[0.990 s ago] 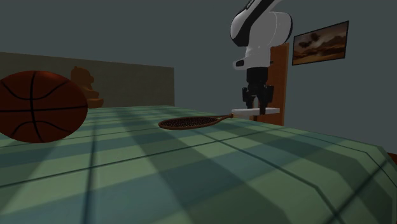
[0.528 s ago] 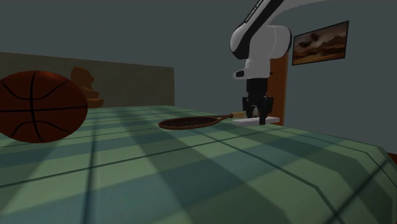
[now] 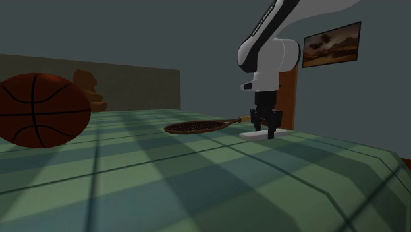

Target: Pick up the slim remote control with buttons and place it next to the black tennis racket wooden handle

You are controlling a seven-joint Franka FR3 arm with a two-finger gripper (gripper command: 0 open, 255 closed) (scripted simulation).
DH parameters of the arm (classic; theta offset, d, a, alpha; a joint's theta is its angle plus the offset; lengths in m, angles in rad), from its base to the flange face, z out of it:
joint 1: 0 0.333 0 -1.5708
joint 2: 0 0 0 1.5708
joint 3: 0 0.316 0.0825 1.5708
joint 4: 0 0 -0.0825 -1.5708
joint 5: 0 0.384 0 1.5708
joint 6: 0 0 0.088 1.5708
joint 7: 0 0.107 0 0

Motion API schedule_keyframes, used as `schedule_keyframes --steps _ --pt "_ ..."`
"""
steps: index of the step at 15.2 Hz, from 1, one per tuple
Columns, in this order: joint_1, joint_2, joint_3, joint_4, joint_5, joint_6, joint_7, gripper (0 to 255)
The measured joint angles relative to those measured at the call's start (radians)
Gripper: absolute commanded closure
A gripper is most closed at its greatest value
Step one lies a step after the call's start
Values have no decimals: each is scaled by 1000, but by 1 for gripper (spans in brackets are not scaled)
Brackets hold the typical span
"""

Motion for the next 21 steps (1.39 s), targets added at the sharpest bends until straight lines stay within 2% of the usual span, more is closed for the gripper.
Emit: schedule_keyframes --steps 4,5,11,16,21 --pt "-1 1 0 -2 1 3 -1 255" --pt "-1 1 0 -2 1 3 -1 0" --pt "-1 1 0 -1 1 3 -1 0" --pt "4 -27 -3 87 -20 -105 14 0" --pt "3 -27 -3 98 -20 -118 14 0"
